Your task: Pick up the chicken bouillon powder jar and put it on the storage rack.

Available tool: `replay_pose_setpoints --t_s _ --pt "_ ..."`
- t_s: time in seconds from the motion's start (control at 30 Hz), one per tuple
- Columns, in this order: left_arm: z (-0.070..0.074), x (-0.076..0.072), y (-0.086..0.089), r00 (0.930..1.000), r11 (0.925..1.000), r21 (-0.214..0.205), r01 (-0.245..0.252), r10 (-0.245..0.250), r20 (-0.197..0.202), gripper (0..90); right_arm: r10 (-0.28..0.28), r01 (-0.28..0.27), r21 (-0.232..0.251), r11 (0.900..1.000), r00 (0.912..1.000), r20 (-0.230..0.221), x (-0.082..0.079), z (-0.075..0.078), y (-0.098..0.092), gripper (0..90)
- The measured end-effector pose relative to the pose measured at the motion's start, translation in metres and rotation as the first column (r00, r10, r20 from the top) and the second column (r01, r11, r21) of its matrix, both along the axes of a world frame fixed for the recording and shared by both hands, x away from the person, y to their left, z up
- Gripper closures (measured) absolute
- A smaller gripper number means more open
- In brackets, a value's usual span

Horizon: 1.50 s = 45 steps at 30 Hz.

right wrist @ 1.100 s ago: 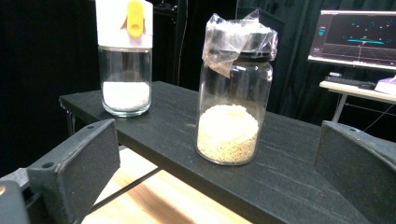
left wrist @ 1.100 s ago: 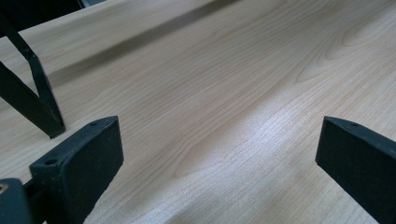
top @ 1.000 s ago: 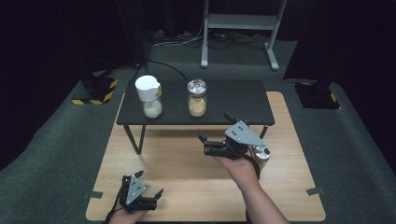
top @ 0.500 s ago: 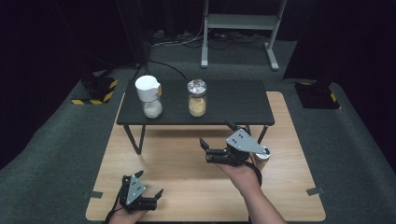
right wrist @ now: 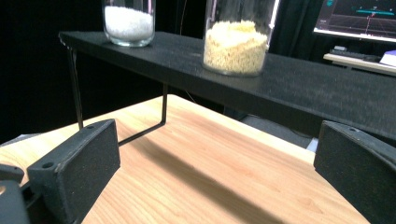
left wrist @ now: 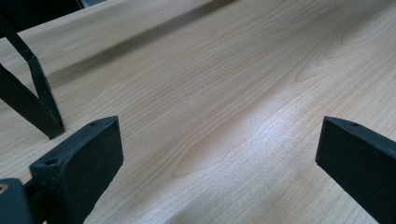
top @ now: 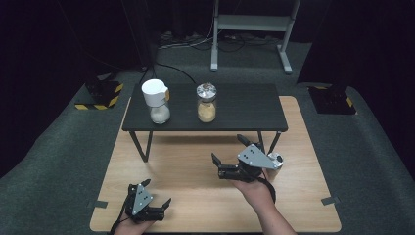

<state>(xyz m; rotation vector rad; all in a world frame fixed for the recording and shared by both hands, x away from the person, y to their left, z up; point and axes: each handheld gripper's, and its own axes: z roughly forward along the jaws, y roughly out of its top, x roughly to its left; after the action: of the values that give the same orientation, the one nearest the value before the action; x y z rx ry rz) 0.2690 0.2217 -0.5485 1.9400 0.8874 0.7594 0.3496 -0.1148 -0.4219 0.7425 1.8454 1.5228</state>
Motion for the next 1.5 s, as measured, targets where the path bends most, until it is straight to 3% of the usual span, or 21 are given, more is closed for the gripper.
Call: replay_pose_setpoints --t_s 0.2,0.87,1.5 --pt "0.000 0.000 0.000 1.0000 1.0000 0.001 0.002 -0.002 -0.001 1.1 -0.001 0.000 -0.014 0.9999 0.9998 -0.019 -0.003 -0.011 -0.002 0.0" --pt "0.000 -0.001 -0.001 1.0000 1.0000 0.007 0.006 -0.006 -0.003 1.1 0.000 -0.011 -0.084 0.9964 0.9928 -0.120 -0.022 -0.073 -0.009 0.0" --pt "0.000 0.000 0.000 0.9999 0.9999 -0.002 0.012 -0.012 -0.010 1.1 -0.027 -0.004 -0.195 0.9808 0.9877 -0.154 -0.032 -0.113 -0.013 0.0"
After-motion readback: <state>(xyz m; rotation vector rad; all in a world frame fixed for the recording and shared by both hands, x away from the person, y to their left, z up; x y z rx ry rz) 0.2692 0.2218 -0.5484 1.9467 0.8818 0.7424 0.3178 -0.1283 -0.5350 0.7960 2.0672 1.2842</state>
